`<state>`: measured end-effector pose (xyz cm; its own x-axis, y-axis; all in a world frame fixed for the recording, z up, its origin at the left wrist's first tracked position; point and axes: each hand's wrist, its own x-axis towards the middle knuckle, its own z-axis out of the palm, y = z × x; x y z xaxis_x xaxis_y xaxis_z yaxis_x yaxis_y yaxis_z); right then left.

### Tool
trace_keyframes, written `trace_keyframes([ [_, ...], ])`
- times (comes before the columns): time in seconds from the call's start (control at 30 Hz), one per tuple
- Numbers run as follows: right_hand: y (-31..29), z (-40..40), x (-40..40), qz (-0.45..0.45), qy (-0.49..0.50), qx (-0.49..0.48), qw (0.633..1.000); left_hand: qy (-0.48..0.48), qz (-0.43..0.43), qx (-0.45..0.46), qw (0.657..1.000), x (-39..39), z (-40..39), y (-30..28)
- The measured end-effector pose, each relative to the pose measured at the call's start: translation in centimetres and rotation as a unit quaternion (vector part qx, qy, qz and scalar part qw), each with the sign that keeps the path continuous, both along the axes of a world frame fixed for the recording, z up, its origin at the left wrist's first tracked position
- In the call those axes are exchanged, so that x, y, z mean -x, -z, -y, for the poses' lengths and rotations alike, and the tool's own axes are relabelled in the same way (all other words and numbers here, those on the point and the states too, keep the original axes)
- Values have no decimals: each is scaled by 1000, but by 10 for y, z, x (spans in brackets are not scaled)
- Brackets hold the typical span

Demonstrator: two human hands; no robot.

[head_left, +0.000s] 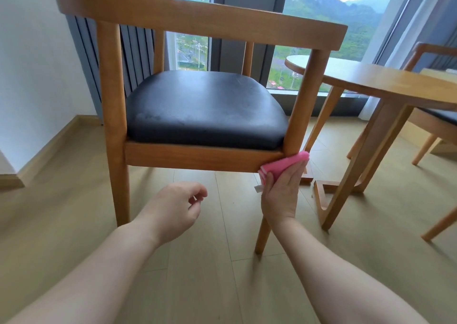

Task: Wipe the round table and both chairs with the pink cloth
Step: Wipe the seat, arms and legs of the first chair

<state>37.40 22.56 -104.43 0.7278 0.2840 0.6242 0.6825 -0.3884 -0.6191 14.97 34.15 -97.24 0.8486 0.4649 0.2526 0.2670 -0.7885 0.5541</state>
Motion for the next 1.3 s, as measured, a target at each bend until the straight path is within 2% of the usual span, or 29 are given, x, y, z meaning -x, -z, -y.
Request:
trace_keyframes([
  [0.3, 9, -9, 3, 26, 39, 3, 999, 2, -7, 15, 1000, 3, -12, 13],
  [0.73, 1, -50, 26, 34, 113, -79, 990, -25, -12, 26, 999, 26, -29, 17],
  [0.87, 12, -64, 39, 118, 49, -22, 992, -65, 3, 35, 997, 46, -42, 15],
  [1.03, 14, -74, 39, 126, 62, -28, 990, -126, -14, 52, 991, 76, -54, 16],
  [1.13, 14, -83, 49, 158, 39, 14, 987, -138, -25, 57, 989, 92, -59, 17],
  [1.2, 17, -95, 62, 218, -10, 72, 973, -139, -32, 55, 988, 100, -62, 17],
  [1.3, 20, -116, 76, 353, -86, 162, 918, -139, -39, 49, 988, 111, -66, 18],
])
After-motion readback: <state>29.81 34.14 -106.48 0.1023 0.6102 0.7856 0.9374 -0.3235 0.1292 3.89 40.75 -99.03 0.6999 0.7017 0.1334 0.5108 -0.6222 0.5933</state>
